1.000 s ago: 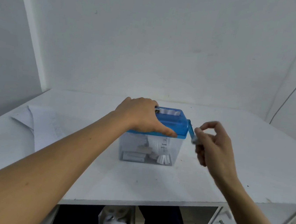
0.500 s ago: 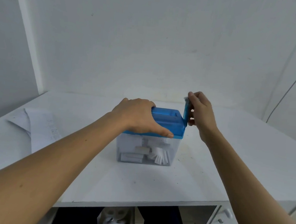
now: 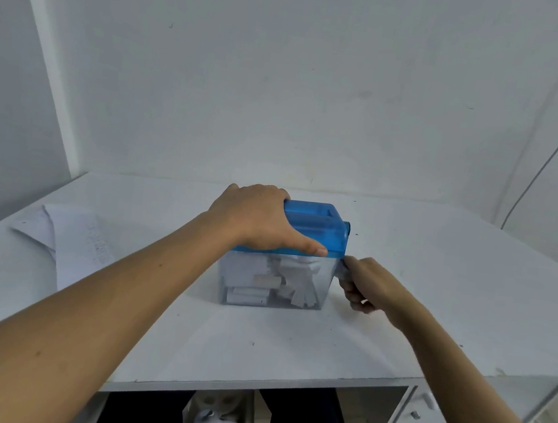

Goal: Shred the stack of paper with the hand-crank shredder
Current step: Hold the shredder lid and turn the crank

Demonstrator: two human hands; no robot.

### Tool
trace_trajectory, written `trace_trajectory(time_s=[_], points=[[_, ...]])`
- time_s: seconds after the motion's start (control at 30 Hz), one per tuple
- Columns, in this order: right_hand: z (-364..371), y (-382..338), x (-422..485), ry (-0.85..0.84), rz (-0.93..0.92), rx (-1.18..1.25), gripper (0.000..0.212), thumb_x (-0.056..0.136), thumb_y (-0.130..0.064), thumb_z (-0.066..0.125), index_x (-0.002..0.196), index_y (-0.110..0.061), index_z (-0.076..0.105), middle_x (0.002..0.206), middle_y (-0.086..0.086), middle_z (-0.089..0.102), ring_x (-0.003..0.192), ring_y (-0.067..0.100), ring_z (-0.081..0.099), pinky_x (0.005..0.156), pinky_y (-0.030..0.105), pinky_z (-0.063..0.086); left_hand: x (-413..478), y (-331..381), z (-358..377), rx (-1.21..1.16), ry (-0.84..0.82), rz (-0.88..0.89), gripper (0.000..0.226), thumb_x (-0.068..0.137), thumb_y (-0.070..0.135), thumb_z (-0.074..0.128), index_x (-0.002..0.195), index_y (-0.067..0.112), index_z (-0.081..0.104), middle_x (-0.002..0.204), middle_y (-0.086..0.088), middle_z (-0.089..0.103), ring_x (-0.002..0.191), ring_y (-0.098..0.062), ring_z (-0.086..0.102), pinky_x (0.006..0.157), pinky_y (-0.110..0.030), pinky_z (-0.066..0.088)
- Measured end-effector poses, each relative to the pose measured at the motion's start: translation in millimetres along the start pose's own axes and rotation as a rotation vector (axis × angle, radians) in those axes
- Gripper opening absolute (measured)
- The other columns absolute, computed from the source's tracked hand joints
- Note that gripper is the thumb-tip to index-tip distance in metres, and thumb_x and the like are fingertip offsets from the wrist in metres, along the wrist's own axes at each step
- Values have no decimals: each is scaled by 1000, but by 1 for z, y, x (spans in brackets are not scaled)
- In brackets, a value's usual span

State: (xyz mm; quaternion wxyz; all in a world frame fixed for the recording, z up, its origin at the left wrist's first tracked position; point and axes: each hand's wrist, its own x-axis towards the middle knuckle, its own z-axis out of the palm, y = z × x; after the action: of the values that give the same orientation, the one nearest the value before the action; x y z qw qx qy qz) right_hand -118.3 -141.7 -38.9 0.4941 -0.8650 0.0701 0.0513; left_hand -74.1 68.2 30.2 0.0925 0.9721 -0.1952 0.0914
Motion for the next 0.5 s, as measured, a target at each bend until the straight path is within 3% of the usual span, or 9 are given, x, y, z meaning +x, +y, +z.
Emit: trace_trajectory(time_s=[0.17,0.27,0.3,0.4,0.47,0.5], points=[[-35,-19,-39,-119,-48,-119,57,102,-55,36,64,-14,51,58,4,52,50,18,47,54,29,36,0,0,0,-7,-9,3,87,56,99,55,113,33,59,98,19,60,90,-10,57,86,-37,44],[-41,-27,-41,-136,-142,-216,48,99,-44,53,63,-12,54,55,3,49,50,18,47,56,28,40,-1,0,0,-4,-10,8,85,57,98,56,112,34,59,97,19,59,88,-9,57,83,-36,44],[-43,-28,-40,-140,-178,-103,43,98,-36,57,62,-12,53,52,2,42,47,18,41,52,27,37,-1,1,0,-9,-11,9,84,56,98,56,110,34,59,96,19,60,87,-8,57,82,-35,44],[-60,-48,-39,-120,-326,573,24,85,-26,60,63,-17,54,48,-8,24,38,9,20,42,23,18,-1,1,-1,-18,-16,7,80,56,97,59,106,34,59,94,17,61,84,-7,58,80,-34,44],[-74,-72,-36,-10,-417,690,37,86,-25,62,57,-24,40,46,-7,26,39,10,24,41,22,20,-2,1,-2,-18,-25,0,82,55,97,59,108,34,59,95,17,61,85,-7,58,82,-35,46],[-79,-84,-33,65,-462,635,38,90,-25,62,60,-24,39,48,-5,33,41,13,36,42,21,28,-3,0,-1,-22,-26,-7,83,54,97,59,108,34,59,95,17,62,85,-8,58,83,-35,47]])
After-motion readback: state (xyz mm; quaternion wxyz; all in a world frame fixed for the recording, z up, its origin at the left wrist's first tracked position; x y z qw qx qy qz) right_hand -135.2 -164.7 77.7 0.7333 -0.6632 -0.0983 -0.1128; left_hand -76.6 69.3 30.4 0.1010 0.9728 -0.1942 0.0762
